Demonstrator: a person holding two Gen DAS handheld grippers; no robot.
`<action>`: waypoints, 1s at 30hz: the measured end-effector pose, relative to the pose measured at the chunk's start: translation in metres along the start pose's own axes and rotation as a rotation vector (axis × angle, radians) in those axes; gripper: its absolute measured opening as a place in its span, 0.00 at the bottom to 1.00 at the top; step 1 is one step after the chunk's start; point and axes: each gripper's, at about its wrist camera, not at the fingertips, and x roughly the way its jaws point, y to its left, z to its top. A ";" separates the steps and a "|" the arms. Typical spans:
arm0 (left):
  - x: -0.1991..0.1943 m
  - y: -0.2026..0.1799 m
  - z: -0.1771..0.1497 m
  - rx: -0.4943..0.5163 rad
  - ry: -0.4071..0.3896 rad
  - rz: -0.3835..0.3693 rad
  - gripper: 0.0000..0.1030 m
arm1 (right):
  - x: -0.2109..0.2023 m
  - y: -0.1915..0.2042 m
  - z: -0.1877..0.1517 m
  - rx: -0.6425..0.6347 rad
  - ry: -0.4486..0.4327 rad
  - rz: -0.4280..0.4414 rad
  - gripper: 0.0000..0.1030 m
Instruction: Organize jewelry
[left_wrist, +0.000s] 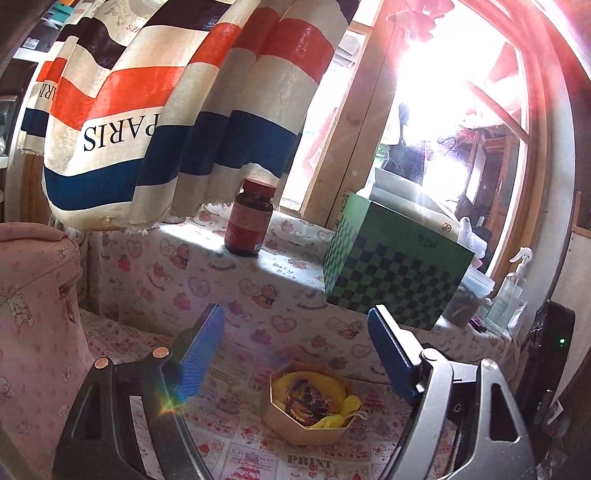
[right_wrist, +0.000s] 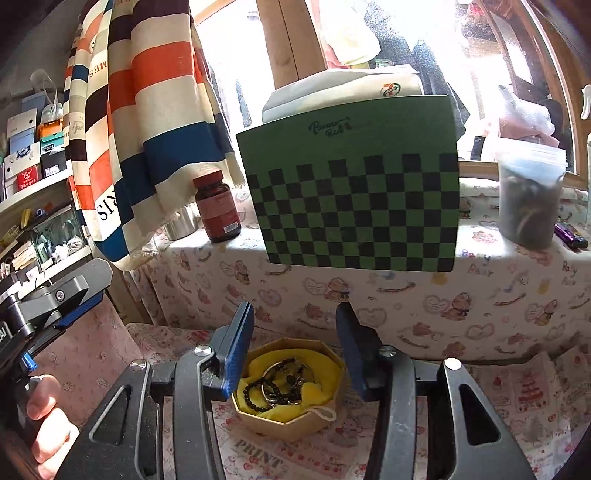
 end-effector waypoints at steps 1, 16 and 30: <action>0.000 -0.002 -0.001 0.010 -0.003 0.008 0.77 | -0.006 -0.003 -0.002 -0.015 -0.008 -0.012 0.47; 0.023 -0.056 -0.046 0.192 0.068 0.066 0.93 | -0.047 -0.070 -0.041 -0.026 -0.064 -0.153 0.68; 0.054 -0.063 -0.087 0.246 0.128 0.160 0.98 | -0.035 -0.090 -0.055 -0.038 -0.063 -0.188 0.82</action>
